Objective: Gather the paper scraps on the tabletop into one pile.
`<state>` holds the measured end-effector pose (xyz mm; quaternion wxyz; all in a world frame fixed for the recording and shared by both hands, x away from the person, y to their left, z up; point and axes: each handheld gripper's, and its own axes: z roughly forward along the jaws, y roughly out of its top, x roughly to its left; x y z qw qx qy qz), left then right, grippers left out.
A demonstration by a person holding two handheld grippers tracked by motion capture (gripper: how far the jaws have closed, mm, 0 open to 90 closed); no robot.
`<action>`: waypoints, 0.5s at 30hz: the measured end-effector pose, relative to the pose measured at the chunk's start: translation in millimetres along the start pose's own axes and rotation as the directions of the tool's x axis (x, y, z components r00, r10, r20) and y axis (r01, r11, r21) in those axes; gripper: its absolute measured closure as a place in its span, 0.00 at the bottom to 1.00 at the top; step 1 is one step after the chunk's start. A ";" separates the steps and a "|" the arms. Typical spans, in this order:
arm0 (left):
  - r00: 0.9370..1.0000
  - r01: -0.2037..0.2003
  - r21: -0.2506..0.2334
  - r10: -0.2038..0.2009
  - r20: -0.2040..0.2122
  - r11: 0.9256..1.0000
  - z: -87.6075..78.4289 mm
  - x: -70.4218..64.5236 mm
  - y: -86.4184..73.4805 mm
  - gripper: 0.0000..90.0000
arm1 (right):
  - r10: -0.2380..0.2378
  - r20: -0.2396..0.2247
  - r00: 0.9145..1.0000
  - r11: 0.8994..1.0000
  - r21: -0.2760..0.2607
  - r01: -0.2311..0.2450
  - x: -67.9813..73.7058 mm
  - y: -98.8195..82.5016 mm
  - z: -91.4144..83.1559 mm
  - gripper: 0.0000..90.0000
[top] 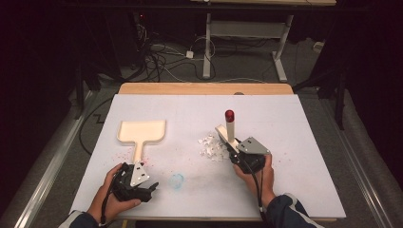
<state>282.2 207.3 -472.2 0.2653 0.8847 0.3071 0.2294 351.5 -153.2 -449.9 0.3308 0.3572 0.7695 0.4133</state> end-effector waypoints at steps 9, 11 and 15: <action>0.997 0.075 -0.061 -0.076 -0.025 0.995 -7.0 10.4 0.5 0.20 | 0.047 0.029 0.998 0.997 -0.068 -0.045 -25.1 5.8 -14.2 0.75; 0.995 0.100 -0.069 -0.101 -0.016 0.993 -9.3 13.1 -0.2 0.21 | 0.099 -0.006 0.995 0.992 -0.081 -0.099 -35.0 6.4 -17.8 0.75; 0.994 0.088 -0.054 -0.091 -0.057 0.995 -7.4 16.0 -0.6 0.21 | 0.096 -0.014 0.995 0.991 -0.093 -0.097 -47.7 6.1 -24.9 0.75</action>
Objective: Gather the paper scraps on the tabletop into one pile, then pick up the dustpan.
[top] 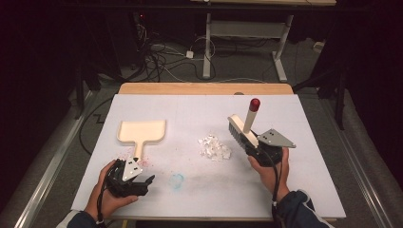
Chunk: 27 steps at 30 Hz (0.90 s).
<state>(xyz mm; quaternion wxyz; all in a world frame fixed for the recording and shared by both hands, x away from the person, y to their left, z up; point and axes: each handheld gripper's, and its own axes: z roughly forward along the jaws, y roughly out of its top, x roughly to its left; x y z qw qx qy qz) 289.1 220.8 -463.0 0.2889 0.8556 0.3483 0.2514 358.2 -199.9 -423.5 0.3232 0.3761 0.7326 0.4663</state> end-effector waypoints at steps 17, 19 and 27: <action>0.972 0.228 0.061 -0.223 -0.076 0.972 19.9 35.7 -4.1 0.21 | -0.007 0.042 0.999 0.999 -0.051 0.009 -42.0 2.1 -26.2 0.75; 0.963 0.261 0.071 -0.254 -0.089 0.963 23.3 41.3 -4.3 0.21 | -0.004 0.042 0.999 0.999 -0.048 0.006 -44.0 2.3 -27.0 0.75; 0.933 0.358 0.082 -0.353 -0.069 0.930 35.3 55.4 -3.1 0.22 | -0.014 0.048 0.999 0.999 -0.047 0.017 -49.5 1.1 -25.8 0.75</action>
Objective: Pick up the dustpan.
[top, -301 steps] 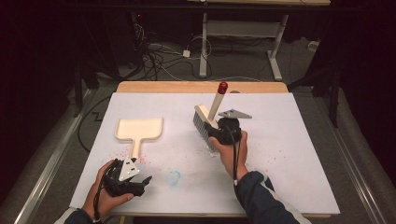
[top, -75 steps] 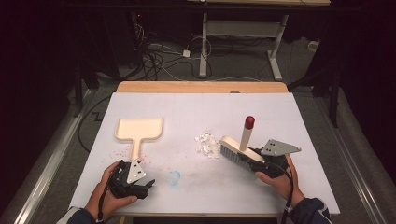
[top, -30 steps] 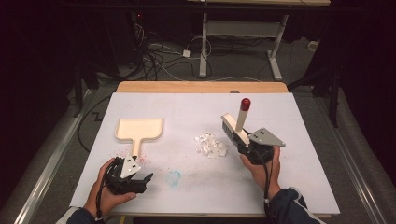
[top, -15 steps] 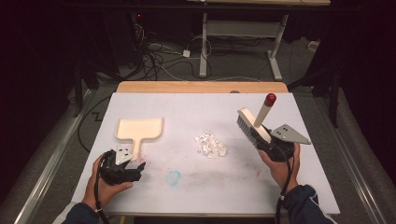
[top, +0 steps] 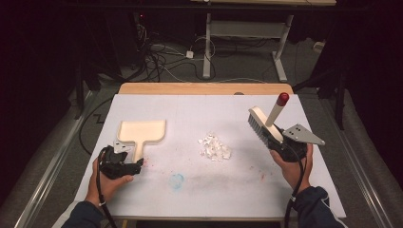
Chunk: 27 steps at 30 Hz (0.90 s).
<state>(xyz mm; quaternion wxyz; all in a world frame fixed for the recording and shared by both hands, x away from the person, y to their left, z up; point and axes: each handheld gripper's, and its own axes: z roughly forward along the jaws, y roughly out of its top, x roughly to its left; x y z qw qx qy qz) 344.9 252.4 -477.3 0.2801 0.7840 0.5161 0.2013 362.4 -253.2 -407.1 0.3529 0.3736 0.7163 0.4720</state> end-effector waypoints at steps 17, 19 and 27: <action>0.995 0.093 0.026 -0.094 0.034 0.995 32.1 3.6 21.5 0.21 | -0.003 -0.014 1.000 1.000 0.021 0.003 3.2 -5.5 3.1 0.75; 0.993 0.113 0.018 -0.113 0.021 0.993 33.8 5.0 23.0 0.24 | -0.008 -0.014 1.000 1.000 0.026 0.008 4.4 -6.0 3.5 0.75; 0.995 0.102 -0.013 -0.102 0.017 0.995 37.7 14.8 25.0 0.41 | -0.008 -0.019 1.000 0.999 0.033 0.009 7.7 -7.0 5.3 0.75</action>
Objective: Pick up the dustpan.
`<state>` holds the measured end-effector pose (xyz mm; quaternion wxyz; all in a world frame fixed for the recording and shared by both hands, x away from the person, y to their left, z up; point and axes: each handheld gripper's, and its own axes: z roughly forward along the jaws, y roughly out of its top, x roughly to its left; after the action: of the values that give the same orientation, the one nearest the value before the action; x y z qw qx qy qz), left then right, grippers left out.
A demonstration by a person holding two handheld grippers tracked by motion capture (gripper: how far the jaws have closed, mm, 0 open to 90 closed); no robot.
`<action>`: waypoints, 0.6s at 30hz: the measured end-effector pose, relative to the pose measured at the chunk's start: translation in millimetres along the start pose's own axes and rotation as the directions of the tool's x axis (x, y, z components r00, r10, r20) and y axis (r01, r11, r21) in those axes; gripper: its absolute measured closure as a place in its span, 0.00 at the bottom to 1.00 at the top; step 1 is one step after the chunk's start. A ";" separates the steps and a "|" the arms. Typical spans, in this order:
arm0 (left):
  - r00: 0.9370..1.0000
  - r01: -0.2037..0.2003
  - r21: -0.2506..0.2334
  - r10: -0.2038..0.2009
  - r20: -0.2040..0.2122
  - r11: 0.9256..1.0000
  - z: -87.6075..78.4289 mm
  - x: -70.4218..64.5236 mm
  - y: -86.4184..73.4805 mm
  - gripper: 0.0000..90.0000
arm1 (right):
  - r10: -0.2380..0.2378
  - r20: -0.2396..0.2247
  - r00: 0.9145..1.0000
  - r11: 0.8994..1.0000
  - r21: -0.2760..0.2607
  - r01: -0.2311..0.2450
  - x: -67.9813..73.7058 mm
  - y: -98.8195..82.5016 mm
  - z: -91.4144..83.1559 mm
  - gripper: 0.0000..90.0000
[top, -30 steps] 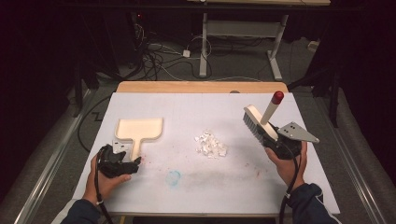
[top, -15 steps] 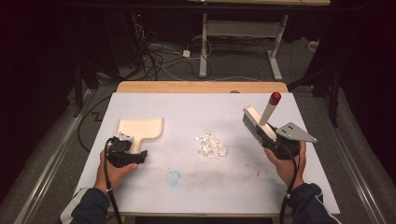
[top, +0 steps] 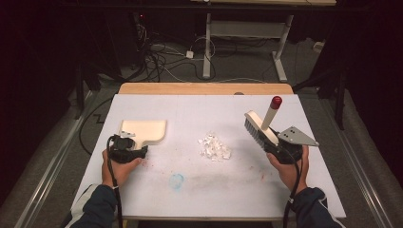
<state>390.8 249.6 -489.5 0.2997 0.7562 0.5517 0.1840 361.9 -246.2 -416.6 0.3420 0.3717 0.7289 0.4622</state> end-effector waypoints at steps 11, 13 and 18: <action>0.997 -0.065 0.010 0.065 0.031 0.998 1.5 4.6 5.4 0.71 | 0.039 -0.018 0.999 0.999 0.002 -0.039 -4.2 -5.6 6.2 0.75; 0.997 -0.070 0.018 0.069 0.032 0.997 1.1 4.4 6.7 0.71 | 0.038 -0.021 0.999 0.999 0.006 -0.038 -3.6 -5.5 9.5 0.75; 0.992 -0.125 0.058 0.123 0.031 0.990 -7.3 4.1 13.3 0.71 | 0.044 -0.039 0.998 0.999 0.015 -0.043 -1.1 -4.9 24.8 0.75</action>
<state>397.4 252.4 -475.5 0.2723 0.8002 0.5048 0.1754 382.2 -238.2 -429.4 0.3147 0.3807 0.7304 0.4718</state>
